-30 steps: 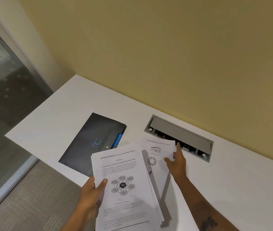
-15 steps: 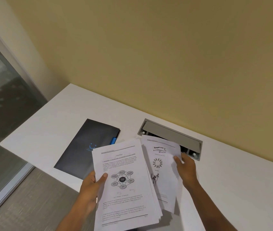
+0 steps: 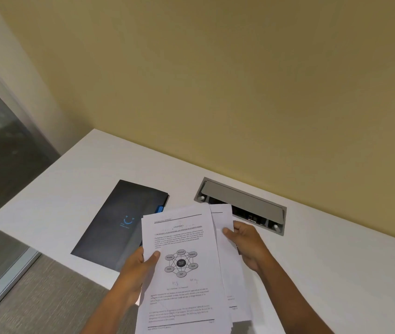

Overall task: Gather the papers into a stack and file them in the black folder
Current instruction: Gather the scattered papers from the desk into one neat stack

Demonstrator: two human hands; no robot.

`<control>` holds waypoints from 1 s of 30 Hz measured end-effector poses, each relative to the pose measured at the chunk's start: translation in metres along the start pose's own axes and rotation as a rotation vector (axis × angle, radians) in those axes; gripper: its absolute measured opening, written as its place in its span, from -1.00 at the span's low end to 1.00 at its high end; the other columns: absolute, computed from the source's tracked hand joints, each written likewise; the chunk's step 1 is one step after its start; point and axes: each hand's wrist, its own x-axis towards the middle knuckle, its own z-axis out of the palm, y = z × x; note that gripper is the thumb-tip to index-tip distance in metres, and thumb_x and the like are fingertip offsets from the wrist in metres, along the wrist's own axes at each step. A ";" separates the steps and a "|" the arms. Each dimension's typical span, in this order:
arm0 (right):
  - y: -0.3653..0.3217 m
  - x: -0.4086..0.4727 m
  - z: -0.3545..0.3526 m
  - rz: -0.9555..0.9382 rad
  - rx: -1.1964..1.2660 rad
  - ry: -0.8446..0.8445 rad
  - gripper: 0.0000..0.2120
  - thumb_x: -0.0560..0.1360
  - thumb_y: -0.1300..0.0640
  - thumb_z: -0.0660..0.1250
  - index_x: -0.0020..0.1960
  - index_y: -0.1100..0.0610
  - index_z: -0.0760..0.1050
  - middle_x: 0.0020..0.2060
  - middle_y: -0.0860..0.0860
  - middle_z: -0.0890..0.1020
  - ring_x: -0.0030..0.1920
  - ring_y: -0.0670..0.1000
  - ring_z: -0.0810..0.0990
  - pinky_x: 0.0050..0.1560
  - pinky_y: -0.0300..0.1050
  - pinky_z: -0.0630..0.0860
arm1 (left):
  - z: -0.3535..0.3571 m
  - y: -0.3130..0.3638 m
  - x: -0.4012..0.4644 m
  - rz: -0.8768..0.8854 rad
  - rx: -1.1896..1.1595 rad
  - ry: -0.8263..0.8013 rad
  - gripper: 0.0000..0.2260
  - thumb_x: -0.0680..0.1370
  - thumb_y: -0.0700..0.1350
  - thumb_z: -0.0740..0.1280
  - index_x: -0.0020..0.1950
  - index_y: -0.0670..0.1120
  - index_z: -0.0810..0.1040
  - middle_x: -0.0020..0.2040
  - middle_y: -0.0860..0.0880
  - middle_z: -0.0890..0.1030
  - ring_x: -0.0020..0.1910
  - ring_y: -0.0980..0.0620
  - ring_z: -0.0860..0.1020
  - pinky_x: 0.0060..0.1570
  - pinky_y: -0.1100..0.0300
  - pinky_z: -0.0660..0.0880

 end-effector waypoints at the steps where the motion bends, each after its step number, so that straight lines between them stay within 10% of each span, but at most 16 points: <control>1: 0.001 0.000 0.004 0.010 -0.010 -0.003 -0.86 0.64 0.14 0.46 0.16 0.07 0.75 0.06 0.11 0.82 0.09 0.25 0.80 0.18 0.37 0.64 | -0.001 -0.001 0.002 -0.015 0.009 -0.007 -0.77 0.70 -0.19 0.35 0.35 -0.12 0.62 0.22 -0.16 0.78 0.16 -0.28 0.76 0.25 -0.32 0.63; 6: 0.006 -0.002 0.026 0.045 -0.019 -0.031 -0.69 0.62 0.06 0.49 0.18 0.30 0.66 0.13 0.34 0.74 -0.03 0.29 0.72 -0.21 -0.04 0.41 | -0.005 -0.008 0.007 -0.070 0.010 -0.035 -0.78 0.70 -0.14 0.36 0.34 -0.03 0.65 0.24 -0.10 0.78 0.19 -0.21 0.76 0.28 -0.29 0.62; 15: 0.013 0.005 0.054 0.163 -0.076 -0.244 -0.73 0.60 0.24 0.35 0.17 0.01 0.75 0.06 0.12 0.81 -0.28 -0.03 0.67 -0.39 -0.24 0.43 | -0.018 -0.020 0.013 -0.093 0.003 -0.023 -0.76 0.69 -0.15 0.38 0.35 -0.03 0.67 0.27 -0.08 0.77 0.23 -0.16 0.74 0.31 -0.24 0.60; 19: 0.024 0.015 0.053 0.187 -0.052 -0.221 -0.74 0.62 -0.12 0.40 0.08 0.00 0.77 0.00 0.07 0.82 -0.23 -0.04 0.73 -0.25 -0.17 0.63 | -0.024 -0.023 0.010 -0.034 -0.008 0.124 -0.79 0.68 -0.20 0.39 0.29 -0.01 0.69 0.18 -0.03 0.80 0.16 -0.13 0.77 0.12 -0.11 0.66; 22: 0.042 0.022 0.049 0.058 -0.477 0.074 -0.74 0.60 -0.12 0.44 0.13 0.02 0.73 0.12 0.02 0.76 0.04 0.00 0.75 0.17 0.02 0.68 | -0.032 -0.023 0.003 -0.001 -0.048 0.226 -0.78 0.68 -0.21 0.39 0.26 0.03 0.69 0.14 0.09 0.81 0.14 0.02 0.77 -0.06 0.12 0.65; 26: 0.067 0.027 0.040 -0.021 -1.002 0.091 -0.15 0.54 -0.24 0.47 0.66 0.08 0.22 0.65 0.04 0.29 0.64 0.10 0.30 0.59 0.08 0.35 | -0.051 -0.027 -0.004 -0.019 -0.116 0.294 -0.83 0.69 -0.19 0.38 0.20 0.01 0.71 0.09 0.07 0.82 0.06 0.03 0.79 -0.26 0.24 0.69; 30: 0.076 0.036 0.044 -0.059 -1.213 0.035 0.18 0.43 -0.42 0.45 0.73 0.11 -0.10 0.74 0.06 -0.08 0.74 0.15 -0.05 0.68 0.26 0.10 | -0.067 -0.035 -0.010 -0.049 -0.129 0.316 -0.81 0.70 -0.14 0.36 0.26 0.02 0.69 0.16 -0.01 0.81 0.04 -0.02 0.81 -0.20 0.09 0.71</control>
